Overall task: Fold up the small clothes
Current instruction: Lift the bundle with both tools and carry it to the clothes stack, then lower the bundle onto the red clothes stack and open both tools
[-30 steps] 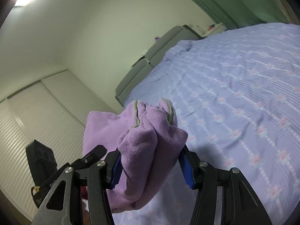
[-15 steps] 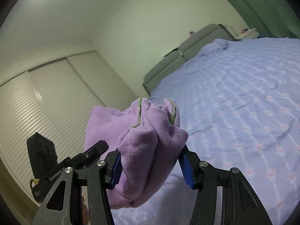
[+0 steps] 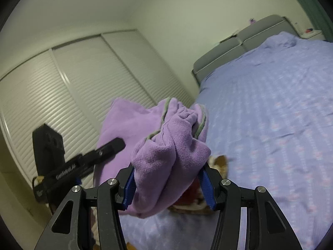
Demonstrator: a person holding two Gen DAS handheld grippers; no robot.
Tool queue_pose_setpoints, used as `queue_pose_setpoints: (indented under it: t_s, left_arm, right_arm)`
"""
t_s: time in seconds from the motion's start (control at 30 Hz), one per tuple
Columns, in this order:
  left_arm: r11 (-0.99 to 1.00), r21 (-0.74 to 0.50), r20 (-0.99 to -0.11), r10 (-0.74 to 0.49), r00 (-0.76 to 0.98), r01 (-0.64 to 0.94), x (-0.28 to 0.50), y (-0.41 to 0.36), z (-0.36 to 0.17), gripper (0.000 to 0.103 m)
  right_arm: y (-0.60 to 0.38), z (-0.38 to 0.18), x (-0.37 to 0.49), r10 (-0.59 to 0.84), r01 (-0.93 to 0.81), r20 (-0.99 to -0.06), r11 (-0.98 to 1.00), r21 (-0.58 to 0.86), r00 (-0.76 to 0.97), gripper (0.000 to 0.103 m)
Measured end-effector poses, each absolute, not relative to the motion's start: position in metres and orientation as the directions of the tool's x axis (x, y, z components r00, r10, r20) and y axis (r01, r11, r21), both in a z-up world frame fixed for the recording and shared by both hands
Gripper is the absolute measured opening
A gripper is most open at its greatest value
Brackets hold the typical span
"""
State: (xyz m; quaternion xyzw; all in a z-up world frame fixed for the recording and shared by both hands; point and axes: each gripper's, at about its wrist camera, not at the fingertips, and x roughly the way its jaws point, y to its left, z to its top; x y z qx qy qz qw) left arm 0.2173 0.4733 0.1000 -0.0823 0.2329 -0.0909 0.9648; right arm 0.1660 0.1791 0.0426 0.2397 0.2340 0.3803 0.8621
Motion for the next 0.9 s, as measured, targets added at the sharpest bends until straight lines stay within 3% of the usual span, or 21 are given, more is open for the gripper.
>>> queue_pose_setpoints:
  t_s: [0.13, 0.4, 0.67, 0.9]
  left_arm:
    - [0.981, -0.164, -0.439, -0.169, 0.883, 0.106, 0.228, 0.511, 0.096, 0.049]
    - [0.977, -0.172, -0.465, -0.194, 0.864, 0.127, 0.276, 0.553, 0.072, 0.046]
    - [0.969, -0.201, -0.562, -0.233, 0.794, 0.142, 0.323, 0.562, 0.024, 0.046]
    - [0.975, -0.193, -0.591, -0.204, 0.781, 0.109, 0.328, 0.569, 0.012, 0.057]
  right_arm:
    - [0.229, 0.038, 0.184, 0.791, -0.563, -0.247, 0.582, 0.587, 0.560, 0.054]
    - [0.284, 0.018, 0.213, 0.787, -0.568, -0.303, 0.604, 0.560, 0.538, 0.053]
    - [0.307, -0.005, 0.227, 0.751, -0.542, -0.379, 0.655, 0.526, 0.540, 0.052]
    - [0.307, -0.021, 0.234, 0.748, -0.507, -0.405, 0.658, 0.557, 0.526, 0.054]
